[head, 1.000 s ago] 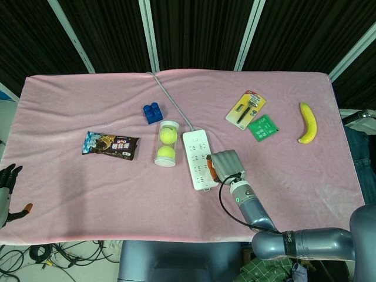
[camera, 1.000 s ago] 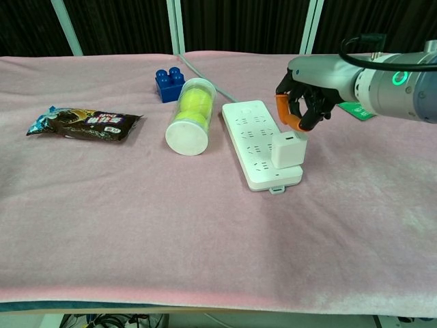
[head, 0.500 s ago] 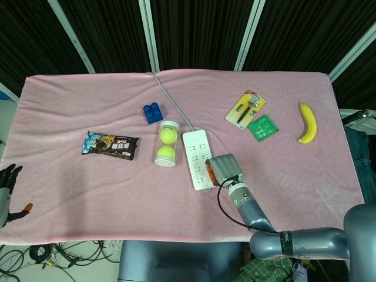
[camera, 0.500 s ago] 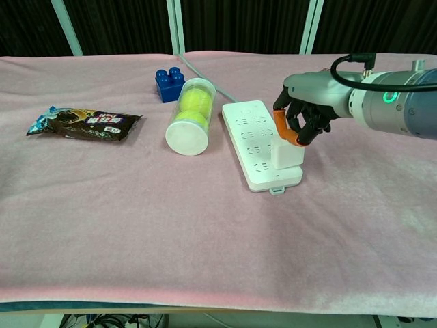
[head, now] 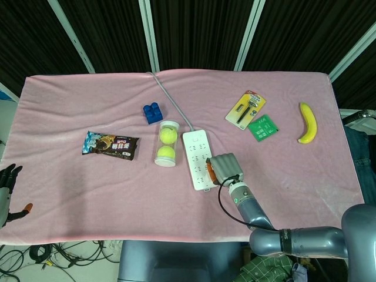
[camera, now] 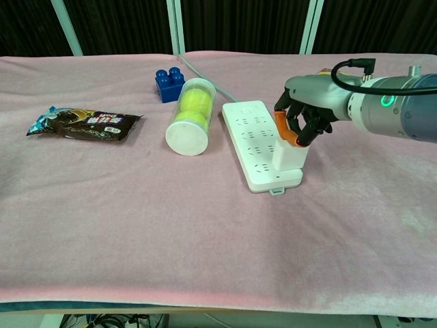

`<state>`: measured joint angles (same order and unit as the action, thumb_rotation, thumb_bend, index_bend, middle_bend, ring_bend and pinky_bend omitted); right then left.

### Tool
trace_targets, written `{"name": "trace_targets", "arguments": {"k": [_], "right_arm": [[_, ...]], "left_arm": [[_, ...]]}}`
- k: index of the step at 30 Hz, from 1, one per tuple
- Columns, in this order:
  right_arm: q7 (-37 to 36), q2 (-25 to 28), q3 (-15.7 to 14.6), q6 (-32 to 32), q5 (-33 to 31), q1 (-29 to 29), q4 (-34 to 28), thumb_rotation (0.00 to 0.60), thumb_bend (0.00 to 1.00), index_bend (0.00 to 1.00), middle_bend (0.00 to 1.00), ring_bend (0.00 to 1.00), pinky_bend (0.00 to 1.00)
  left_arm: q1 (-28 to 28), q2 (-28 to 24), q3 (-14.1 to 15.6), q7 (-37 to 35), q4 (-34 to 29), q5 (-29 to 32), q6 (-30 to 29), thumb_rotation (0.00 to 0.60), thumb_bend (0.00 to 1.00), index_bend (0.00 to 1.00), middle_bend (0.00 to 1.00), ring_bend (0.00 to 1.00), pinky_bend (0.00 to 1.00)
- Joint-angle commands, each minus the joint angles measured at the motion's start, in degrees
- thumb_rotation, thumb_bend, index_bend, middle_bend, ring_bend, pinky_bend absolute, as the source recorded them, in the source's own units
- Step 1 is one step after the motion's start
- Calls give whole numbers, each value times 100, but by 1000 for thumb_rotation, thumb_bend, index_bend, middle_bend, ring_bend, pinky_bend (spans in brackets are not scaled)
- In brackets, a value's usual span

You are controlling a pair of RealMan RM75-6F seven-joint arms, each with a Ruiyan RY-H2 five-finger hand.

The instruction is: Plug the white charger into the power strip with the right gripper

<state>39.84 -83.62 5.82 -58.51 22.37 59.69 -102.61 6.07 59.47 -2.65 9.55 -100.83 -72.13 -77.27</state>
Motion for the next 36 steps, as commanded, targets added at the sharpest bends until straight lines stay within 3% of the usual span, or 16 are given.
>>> {"name": "trace_targets", "arguments": {"k": [1, 7, 11, 13, 15, 18, 23, 26, 31, 36], "right_arm": [[-33, 22, -8, 14, 4, -22, -15, 600, 517, 691, 654, 738, 676], [-97, 19, -31, 64, 76, -55, -5, 600, 517, 691, 646, 732, 677], [-240, 27, 93, -95, 302, -103, -20, 600, 497, 666, 588, 691, 676], [-427, 35, 222, -329, 569, -195, -56, 600, 446, 566, 507, 625, 651], [-576, 60, 287, -478, 791, -282, -104, 600, 366, 399, 370, 520, 556], [-803, 243, 407, -787, 1158, -456, -270, 600, 278, 252, 215, 386, 416], [-792, 705, 375, -1476, 1724, -780, -588, 600, 208, 190, 127, 301, 295], [-596, 1100, 145, -1903, 1986, -1059, -846, 600, 182, 154, 97, 270, 256], [-456, 1558, -604, -2660, 2721, -1793, -1084, 600, 164, 126, 85, 260, 242], [-995, 1467, -1460, -3445, 3890, -2790, -610, 600, 150, 115, 85, 259, 231]], "left_arm": [[0, 1, 1, 1, 1, -3, -1, 600, 244, 0, 0, 0, 118], [-2, 6, 4, 17, -6, -7, -10, 600, 244, 0, 0, 0, 118], [-3, 9, 3, 22, -7, -4, -15, 600, 244, 0, 0, 0, 118], [-3, 8, 0, 17, -3, 3, -15, 600, 244, 0, 0, 0, 118], [-2, 6, -4, 9, 2, 8, -12, 600, 245, 0, 0, 0, 118], [0, 3, -9, -5, 11, 17, -6, 600, 244, 0, 0, 0, 118], [-5, 4, -12, -20, 12, 5, -24, 600, 244, 0, 0, 0, 99], [-9, 11, -13, -17, 14, -16, -46, 600, 245, 0, 0, 0, 75], [-17, 40, -14, 1, 22, -61, -97, 600, 244, 1, 0, 0, 46], [-31, 70, -6, -21, 63, -278, -240, 600, 244, 3, 0, 0, 20]]}}
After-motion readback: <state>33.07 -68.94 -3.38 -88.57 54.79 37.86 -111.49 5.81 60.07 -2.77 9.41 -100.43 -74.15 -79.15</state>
